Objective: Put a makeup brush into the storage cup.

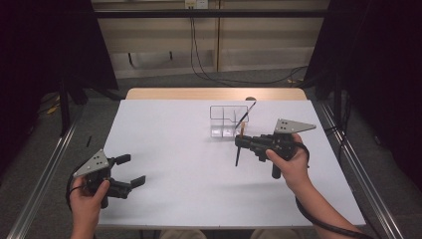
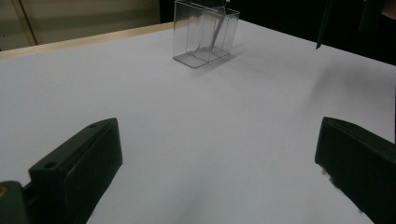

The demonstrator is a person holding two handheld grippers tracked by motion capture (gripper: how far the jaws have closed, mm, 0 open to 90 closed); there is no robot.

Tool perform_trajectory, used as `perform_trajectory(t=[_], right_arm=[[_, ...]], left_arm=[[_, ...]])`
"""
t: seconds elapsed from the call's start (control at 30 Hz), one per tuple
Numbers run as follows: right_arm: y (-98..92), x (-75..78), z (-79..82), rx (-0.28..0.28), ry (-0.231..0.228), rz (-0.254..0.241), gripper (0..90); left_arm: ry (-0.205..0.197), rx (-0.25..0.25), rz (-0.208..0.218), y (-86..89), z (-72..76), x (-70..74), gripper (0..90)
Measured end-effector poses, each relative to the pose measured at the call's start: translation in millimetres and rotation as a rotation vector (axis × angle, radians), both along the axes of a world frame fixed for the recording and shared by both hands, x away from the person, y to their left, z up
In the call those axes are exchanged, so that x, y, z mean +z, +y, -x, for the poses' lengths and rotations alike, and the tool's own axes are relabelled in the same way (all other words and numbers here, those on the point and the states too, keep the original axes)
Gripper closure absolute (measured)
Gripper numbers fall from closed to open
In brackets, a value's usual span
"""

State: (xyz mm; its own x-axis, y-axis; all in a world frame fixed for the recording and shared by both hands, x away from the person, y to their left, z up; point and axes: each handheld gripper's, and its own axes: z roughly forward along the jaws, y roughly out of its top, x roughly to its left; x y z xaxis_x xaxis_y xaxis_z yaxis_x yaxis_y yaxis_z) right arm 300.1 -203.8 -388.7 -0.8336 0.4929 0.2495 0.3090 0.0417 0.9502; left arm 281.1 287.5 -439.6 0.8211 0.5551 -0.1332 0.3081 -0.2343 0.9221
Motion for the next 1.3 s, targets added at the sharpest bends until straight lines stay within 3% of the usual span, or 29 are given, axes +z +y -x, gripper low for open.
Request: perform_trajectory(t=[0.53, 1.3], right_arm=[[2.4, 11.4, -15.7, -0.025, -0.012, 0.034, 83.9], [3.4, 28.2, -40.0, -0.082, -0.028, 0.044, 83.9]], left_arm=[[0.001, -0.009, 0.005, 1.5, 0.6, -0.6, 0.6], [-0.004, -0.009, 0.001, 0.5, 2.4, -1.0, 0.6]])
